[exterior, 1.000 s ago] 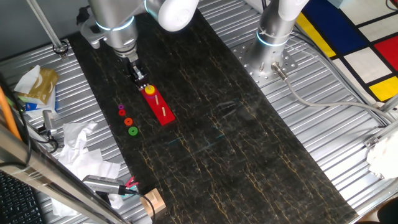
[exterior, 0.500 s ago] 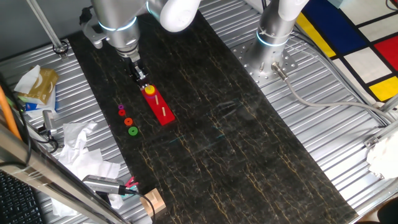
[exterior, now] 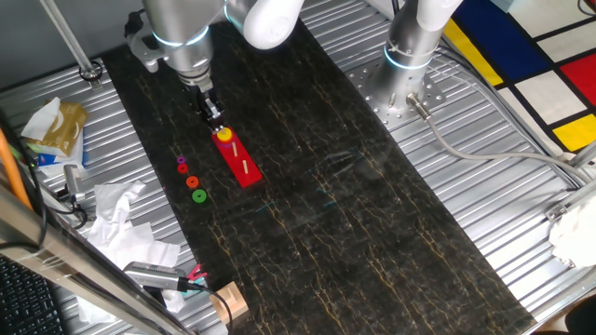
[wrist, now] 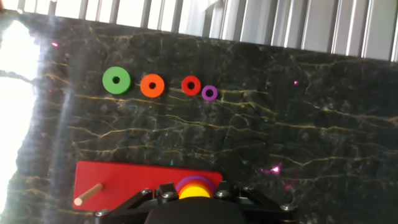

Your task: Take out one Hanoi block and throw it aside

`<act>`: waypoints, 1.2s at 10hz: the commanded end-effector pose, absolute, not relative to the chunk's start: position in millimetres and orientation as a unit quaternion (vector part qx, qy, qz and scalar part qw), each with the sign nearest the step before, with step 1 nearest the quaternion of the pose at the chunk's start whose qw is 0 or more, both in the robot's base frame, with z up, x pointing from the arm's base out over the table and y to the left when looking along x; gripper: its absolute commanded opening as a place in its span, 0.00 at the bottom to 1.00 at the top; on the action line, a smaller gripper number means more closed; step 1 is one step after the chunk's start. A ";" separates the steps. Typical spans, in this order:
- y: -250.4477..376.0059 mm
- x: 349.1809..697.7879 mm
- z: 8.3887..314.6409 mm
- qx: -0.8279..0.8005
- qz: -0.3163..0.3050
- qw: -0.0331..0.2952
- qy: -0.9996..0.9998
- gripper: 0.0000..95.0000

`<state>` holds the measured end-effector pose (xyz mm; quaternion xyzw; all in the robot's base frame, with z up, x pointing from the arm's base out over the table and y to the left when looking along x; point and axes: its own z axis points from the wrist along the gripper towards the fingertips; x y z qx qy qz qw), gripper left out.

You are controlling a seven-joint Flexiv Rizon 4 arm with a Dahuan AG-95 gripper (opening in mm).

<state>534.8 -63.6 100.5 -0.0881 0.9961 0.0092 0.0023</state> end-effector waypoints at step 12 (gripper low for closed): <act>-70.5 518.0 76.7 -0.088 0.021 0.018 0.996 0.40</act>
